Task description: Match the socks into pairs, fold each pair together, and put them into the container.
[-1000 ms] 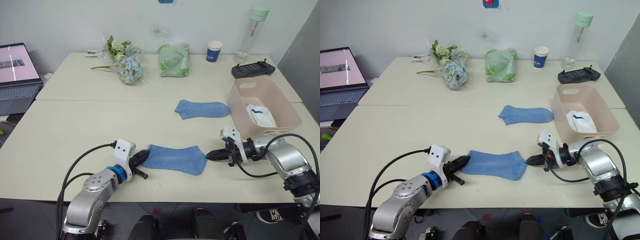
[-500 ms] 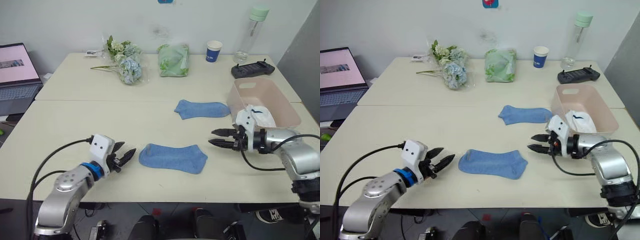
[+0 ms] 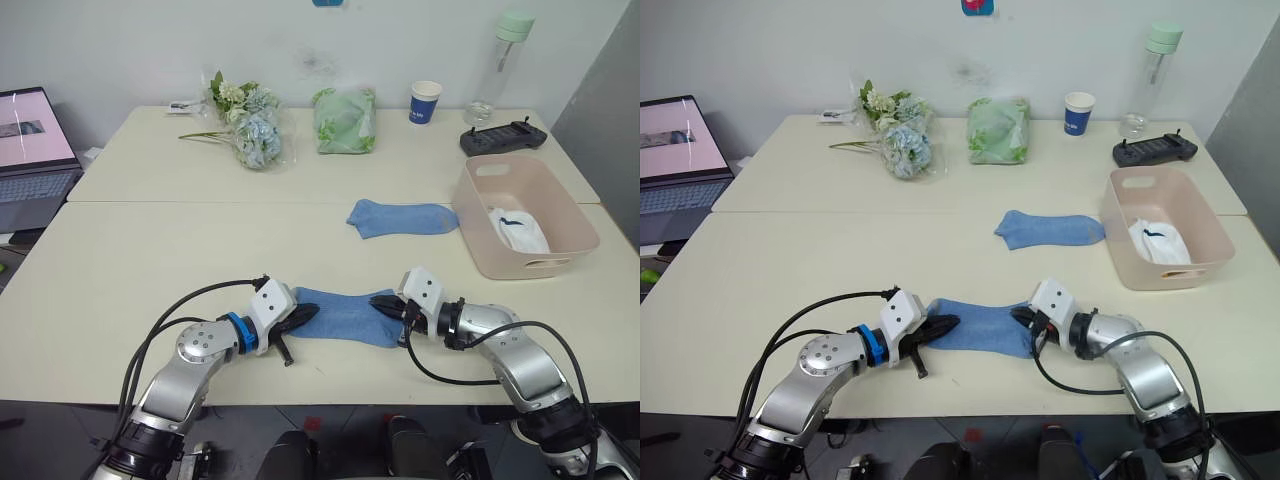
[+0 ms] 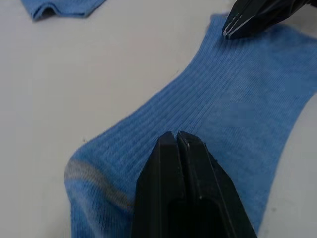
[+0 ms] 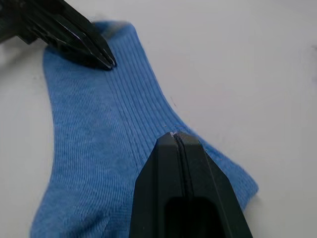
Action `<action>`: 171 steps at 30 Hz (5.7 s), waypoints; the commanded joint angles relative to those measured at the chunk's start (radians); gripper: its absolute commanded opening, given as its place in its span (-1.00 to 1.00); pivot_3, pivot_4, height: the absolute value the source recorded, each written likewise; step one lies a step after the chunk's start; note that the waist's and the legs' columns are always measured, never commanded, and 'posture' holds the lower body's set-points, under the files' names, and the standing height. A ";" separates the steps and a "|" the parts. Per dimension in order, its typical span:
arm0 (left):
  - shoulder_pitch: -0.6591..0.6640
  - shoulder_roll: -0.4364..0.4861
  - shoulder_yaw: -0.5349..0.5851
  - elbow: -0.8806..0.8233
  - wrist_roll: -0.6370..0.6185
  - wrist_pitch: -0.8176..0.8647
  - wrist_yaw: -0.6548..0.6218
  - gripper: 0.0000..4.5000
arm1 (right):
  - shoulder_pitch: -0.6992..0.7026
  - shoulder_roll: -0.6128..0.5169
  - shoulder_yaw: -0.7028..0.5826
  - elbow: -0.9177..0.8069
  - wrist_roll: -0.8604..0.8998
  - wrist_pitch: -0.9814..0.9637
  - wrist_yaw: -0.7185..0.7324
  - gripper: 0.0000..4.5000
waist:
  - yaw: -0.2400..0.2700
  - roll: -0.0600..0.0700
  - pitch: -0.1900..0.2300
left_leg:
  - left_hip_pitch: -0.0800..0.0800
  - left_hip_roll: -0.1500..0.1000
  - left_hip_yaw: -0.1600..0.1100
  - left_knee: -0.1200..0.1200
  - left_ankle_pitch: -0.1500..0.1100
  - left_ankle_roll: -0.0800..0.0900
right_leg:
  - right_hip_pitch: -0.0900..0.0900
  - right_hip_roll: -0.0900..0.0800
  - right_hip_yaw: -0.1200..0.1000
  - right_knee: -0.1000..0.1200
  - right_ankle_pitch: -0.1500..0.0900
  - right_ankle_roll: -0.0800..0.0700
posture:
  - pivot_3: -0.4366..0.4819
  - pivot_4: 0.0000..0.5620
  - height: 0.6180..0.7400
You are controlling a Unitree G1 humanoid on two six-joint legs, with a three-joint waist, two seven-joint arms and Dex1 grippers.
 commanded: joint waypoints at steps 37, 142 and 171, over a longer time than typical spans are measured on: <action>0.011 0.047 0.280 -0.087 -0.284 0.171 -0.019 -0.83 | 0.074 -0.093 -0.281 -0.185 0.301 0.088 0.017 -1.00 | 0.002 0.000 0.000 | 0.000 0.001 -0.001 0.000 0.000 0.000 | 0.001 0.000 -0.001 0.001 0.000 0.000 | -0.05 -0.47 1.00; -0.884 -0.224 -0.145 1.190 0.194 -0.156 -0.245 -0.06 | -0.245 0.042 0.101 0.022 -0.003 -0.151 0.280 -1.00 | -0.011 -0.001 0.000 | 0.000 -0.001 -0.001 0.002 0.001 -0.001 | 0.000 0.001 -0.002 0.001 0.000 0.000 | -0.05 -0.47 1.00; -0.326 -0.113 0.214 0.291 -0.008 0.150 0.070 -0.99 | -0.255 0.027 -0.001 0.176 -0.008 -0.304 0.192 -1.00 | -0.018 -0.001 0.000 | -0.001 0.000 -0.001 0.002 0.000 -0.001 | -0.001 0.000 0.000 0.001 0.000 0.000 | -0.05 -0.47 1.00</action>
